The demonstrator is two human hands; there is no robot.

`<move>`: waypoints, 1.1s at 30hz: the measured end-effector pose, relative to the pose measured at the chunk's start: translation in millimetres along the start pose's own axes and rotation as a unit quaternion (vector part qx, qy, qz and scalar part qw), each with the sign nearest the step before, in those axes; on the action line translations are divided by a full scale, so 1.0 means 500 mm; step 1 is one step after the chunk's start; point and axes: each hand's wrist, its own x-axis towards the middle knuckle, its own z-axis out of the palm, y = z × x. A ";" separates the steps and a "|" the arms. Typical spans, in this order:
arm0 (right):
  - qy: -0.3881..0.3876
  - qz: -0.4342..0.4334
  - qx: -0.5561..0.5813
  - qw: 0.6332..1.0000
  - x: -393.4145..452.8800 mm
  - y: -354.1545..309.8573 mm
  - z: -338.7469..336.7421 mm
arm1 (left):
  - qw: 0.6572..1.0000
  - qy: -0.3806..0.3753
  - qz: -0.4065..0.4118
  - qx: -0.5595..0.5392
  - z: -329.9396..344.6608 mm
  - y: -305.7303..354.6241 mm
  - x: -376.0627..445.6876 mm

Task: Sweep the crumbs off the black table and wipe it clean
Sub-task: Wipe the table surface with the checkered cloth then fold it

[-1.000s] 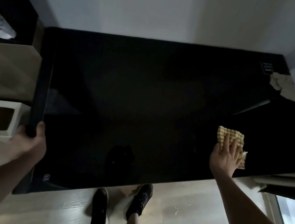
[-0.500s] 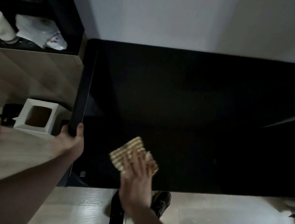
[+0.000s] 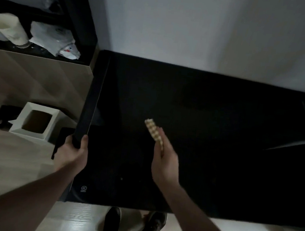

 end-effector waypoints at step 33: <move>-0.291 -0.286 -0.323 0.854 0.063 0.028 0.226 | 1.000 0.013 -0.012 -0.009 0.006 -0.008 0.023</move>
